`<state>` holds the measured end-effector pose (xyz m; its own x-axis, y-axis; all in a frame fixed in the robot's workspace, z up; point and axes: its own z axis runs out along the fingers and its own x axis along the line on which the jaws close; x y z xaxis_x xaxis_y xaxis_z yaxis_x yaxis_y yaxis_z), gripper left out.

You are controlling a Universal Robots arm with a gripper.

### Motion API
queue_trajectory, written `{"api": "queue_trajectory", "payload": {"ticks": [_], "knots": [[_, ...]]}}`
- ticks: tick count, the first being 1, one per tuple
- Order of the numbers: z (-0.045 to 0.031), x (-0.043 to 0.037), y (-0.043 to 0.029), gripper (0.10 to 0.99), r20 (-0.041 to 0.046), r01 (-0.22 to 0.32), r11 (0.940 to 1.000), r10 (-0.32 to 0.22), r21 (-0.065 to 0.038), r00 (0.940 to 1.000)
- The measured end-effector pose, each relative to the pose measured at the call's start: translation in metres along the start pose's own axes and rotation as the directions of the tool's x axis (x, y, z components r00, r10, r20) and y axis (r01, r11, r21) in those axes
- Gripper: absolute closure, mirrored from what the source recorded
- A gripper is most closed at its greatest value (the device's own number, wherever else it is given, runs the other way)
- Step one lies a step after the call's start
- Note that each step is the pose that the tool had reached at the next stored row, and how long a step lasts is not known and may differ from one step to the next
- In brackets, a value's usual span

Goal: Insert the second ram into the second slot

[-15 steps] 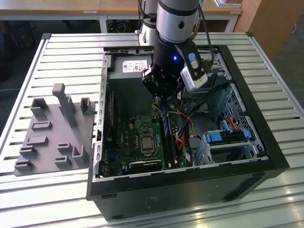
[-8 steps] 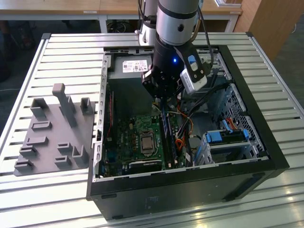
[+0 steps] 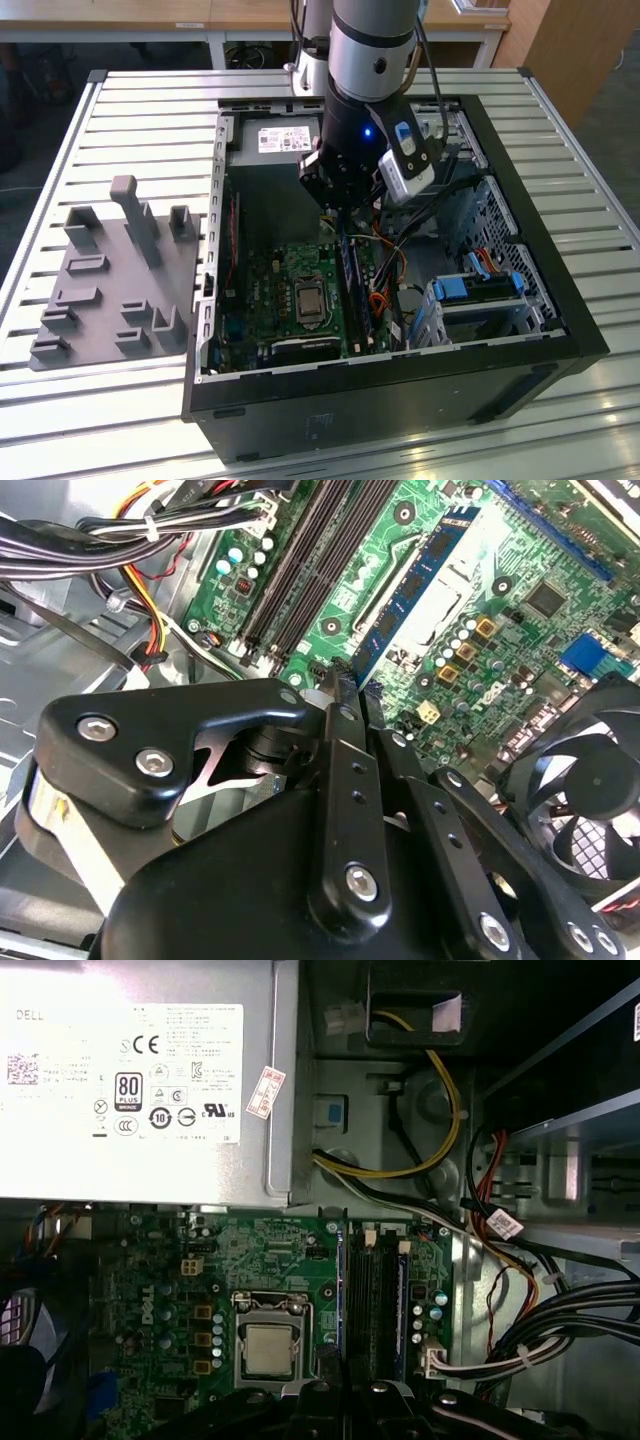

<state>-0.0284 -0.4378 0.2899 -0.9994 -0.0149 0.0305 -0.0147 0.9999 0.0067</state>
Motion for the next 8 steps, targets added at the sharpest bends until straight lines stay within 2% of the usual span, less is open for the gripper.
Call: {"api": "queue_trajectory", "payload": {"ticks": [4,8], "knots": [[0.0014,0.0000,-0.0002,0.949,0.0004,0.000,0.9999,0.000,-0.016,1.0000],[0.0021,-0.0001,-0.0002,0.949,0.0003,0.000,0.9999,0.000,-0.016,1.0000]]}}
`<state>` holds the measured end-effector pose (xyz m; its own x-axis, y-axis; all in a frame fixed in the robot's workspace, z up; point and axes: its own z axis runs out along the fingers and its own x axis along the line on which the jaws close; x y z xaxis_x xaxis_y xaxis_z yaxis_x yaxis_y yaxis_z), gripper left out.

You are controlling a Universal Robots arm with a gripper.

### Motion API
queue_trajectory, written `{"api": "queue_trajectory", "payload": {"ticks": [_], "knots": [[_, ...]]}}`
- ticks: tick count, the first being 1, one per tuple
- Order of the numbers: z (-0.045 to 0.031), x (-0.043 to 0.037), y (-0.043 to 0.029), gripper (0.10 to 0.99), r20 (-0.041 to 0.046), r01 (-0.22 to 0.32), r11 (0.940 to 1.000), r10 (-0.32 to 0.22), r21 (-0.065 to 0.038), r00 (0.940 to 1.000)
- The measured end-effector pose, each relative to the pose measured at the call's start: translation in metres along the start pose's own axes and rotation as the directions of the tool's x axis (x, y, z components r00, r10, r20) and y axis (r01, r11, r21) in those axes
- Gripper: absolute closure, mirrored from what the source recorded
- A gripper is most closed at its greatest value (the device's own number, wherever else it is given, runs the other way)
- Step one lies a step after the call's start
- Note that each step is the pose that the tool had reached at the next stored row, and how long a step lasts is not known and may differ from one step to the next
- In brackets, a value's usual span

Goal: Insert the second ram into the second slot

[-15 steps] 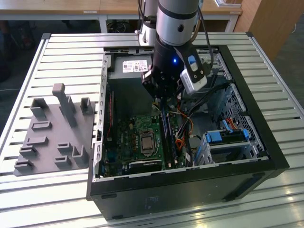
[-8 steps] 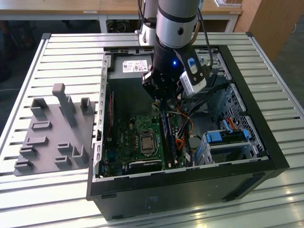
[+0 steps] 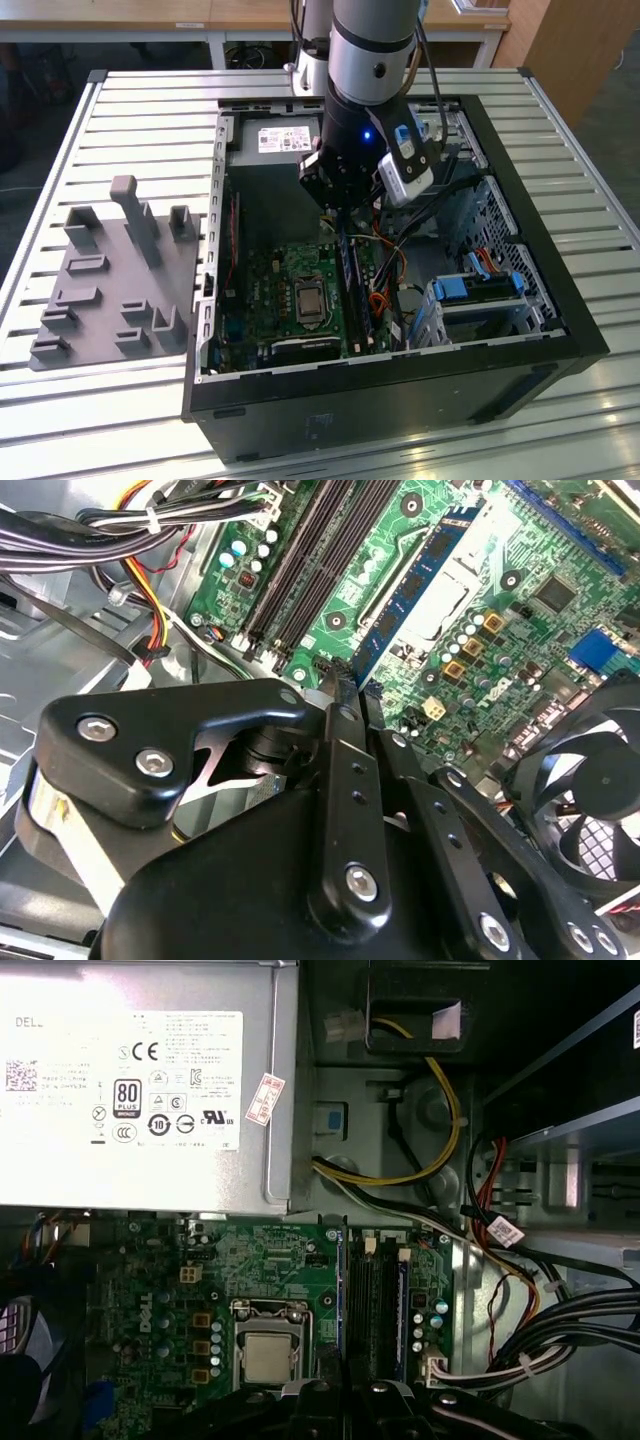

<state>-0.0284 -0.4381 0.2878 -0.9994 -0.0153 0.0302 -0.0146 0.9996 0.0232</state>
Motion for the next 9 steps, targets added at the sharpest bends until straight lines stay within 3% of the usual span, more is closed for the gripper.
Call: {"api": "queue_trajectory", "payload": {"ticks": [9], "knots": [[0.0026,-0.0001,-0.0001,0.949,0.0001,0.000,1.0000,0.000,0.000,1.0000]]}}
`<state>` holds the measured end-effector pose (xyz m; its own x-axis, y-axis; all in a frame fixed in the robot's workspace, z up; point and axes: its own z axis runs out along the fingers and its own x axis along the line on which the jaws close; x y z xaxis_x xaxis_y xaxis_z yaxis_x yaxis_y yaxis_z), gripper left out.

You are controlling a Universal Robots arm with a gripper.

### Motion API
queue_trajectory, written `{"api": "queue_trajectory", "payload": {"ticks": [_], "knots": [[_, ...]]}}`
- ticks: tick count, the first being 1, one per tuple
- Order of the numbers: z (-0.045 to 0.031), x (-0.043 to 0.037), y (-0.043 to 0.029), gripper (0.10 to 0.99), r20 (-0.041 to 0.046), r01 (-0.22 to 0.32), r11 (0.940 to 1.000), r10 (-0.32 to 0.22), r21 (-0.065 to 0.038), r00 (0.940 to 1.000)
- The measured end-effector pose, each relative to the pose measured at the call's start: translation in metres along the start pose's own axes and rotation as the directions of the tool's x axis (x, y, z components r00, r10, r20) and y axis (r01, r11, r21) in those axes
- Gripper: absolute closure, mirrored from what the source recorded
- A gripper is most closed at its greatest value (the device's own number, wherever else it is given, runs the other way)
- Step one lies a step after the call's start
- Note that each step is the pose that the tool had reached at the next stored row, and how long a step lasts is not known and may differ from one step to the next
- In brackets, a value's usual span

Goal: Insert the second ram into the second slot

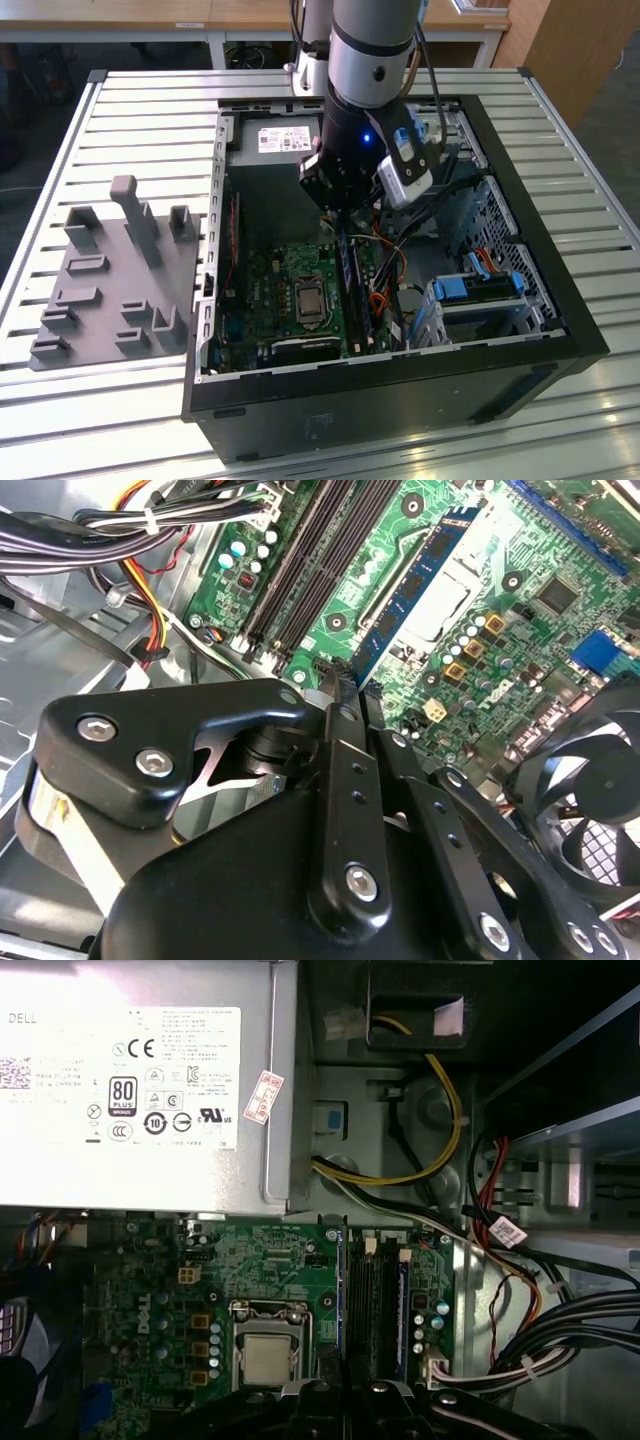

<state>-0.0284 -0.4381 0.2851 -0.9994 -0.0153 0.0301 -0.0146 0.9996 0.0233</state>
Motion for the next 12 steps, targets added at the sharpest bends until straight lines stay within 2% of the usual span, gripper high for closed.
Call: {"api": "queue_trajectory", "payload": {"ticks": [5,12], "knots": [[0.0044,-0.0002,-0.0002,0.949,0.0001,0.000,1.0000,0.000,-0.002,1.0000],[0.0147,-0.0008,-0.0014,0.949,0.0016,-0.001,1.0000,0.001,-0.005,1.0000]]}}
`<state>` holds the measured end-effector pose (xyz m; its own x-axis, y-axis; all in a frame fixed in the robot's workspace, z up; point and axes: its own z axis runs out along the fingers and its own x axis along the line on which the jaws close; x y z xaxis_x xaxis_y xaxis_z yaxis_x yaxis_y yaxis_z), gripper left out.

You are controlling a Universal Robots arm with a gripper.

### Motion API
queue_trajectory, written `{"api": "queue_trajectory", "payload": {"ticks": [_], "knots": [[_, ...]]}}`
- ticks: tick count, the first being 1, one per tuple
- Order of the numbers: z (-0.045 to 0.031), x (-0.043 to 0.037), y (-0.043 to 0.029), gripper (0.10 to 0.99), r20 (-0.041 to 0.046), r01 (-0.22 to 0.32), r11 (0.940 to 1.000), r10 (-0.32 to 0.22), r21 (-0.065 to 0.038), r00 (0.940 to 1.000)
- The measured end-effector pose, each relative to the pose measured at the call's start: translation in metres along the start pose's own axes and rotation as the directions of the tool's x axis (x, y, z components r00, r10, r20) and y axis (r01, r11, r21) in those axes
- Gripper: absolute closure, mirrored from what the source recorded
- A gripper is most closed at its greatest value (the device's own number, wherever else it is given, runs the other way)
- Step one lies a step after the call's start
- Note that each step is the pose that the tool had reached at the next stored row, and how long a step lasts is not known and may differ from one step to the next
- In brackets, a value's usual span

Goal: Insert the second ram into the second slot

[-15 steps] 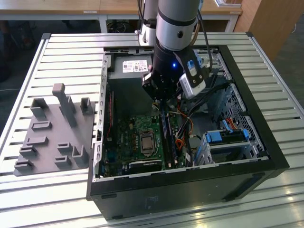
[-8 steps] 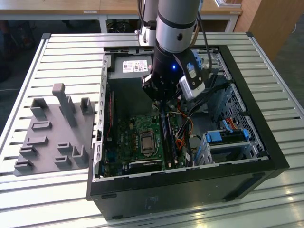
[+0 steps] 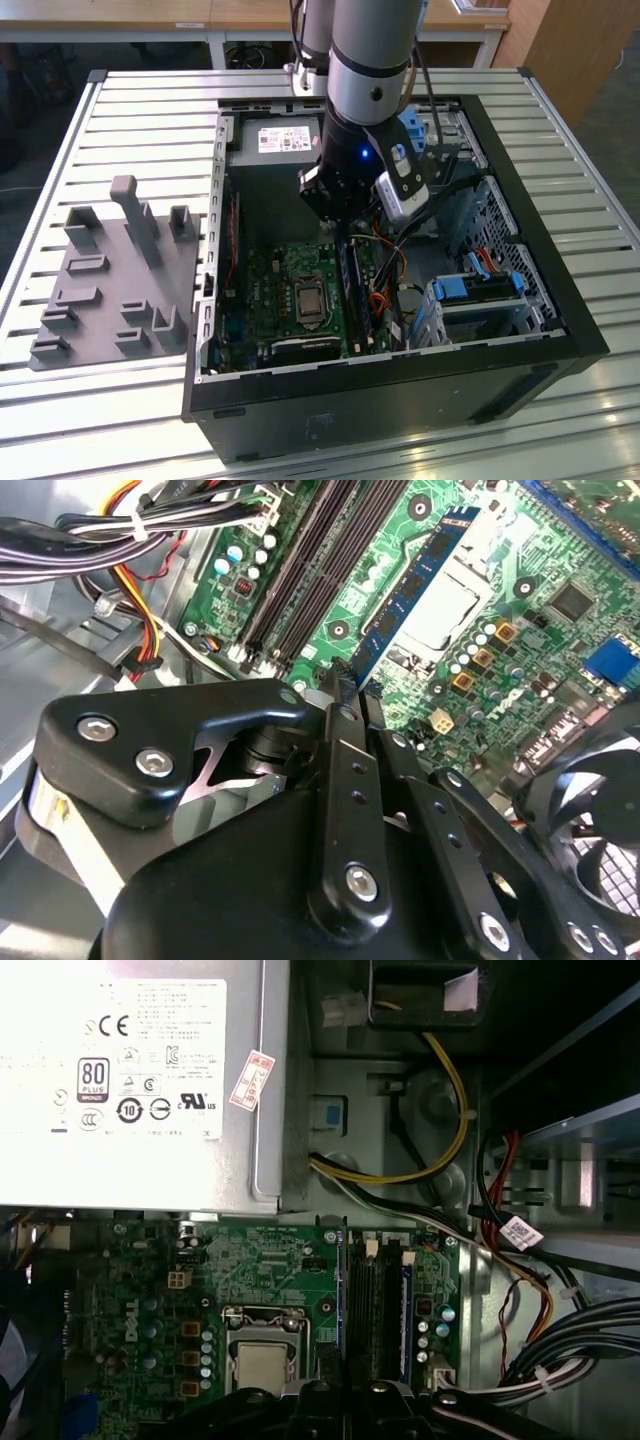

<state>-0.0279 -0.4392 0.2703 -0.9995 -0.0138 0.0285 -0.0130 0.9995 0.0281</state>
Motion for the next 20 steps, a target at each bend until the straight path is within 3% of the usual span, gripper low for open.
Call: {"api": "queue_trajectory", "payload": {"ticks": [20], "knots": [[0.0208,-0.0054,-0.0006,0.949,0.0007,-0.013,0.9999,0.013,0.000,0.9999]]}}
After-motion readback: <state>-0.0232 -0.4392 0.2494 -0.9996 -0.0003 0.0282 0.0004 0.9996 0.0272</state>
